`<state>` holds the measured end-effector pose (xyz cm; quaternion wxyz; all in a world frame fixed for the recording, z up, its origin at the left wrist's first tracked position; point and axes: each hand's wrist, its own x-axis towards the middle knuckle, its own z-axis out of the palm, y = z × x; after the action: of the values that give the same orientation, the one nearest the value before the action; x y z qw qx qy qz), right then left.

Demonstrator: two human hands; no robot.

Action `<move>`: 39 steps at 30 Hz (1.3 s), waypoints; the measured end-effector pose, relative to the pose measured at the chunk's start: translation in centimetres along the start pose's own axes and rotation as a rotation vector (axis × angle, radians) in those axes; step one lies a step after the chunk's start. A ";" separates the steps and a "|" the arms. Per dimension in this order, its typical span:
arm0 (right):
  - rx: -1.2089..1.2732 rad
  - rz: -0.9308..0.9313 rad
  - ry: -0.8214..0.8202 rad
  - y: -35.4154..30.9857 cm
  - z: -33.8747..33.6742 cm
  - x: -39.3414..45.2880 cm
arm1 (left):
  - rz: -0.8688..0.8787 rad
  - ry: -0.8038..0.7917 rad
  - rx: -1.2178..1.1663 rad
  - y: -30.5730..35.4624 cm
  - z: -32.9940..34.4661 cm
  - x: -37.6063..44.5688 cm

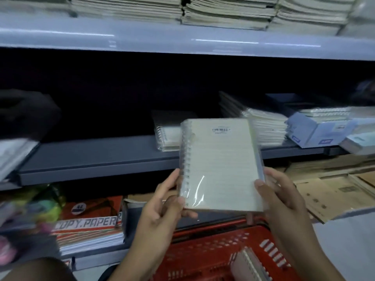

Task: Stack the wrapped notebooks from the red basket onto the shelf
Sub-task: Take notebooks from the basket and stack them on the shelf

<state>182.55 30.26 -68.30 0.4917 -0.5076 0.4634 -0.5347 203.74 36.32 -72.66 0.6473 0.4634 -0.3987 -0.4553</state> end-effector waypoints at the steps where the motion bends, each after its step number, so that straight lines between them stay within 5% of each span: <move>1: 0.031 0.006 -0.028 0.3 0.3 0.4 | 0.012 0.009 0.012 0.3 -0.4 0.2; 12: -0.059 -0.005 -0.118 0.1 5.2 8.5 | 0.191 0.160 0.233 3.9 -1.9 6.9; 24: -0.328 0.093 -0.224 1.2 11.4 19.2 | 0.114 0.280 0.501 4.4 -4.5 16.1; 30: -0.304 0.020 -0.384 2.0 8.3 16.8 | 0.144 0.209 0.399 3.5 -4.7 14.6; 39: -0.361 -0.011 -0.402 2.2 8.6 17.8 | 0.203 0.281 0.361 2.5 -3.2 14.5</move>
<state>191.24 12.41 -68.47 0.4726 -0.6854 0.4416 -0.3345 211.18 23.55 -69.70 0.6456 0.5877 -0.4243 -0.2404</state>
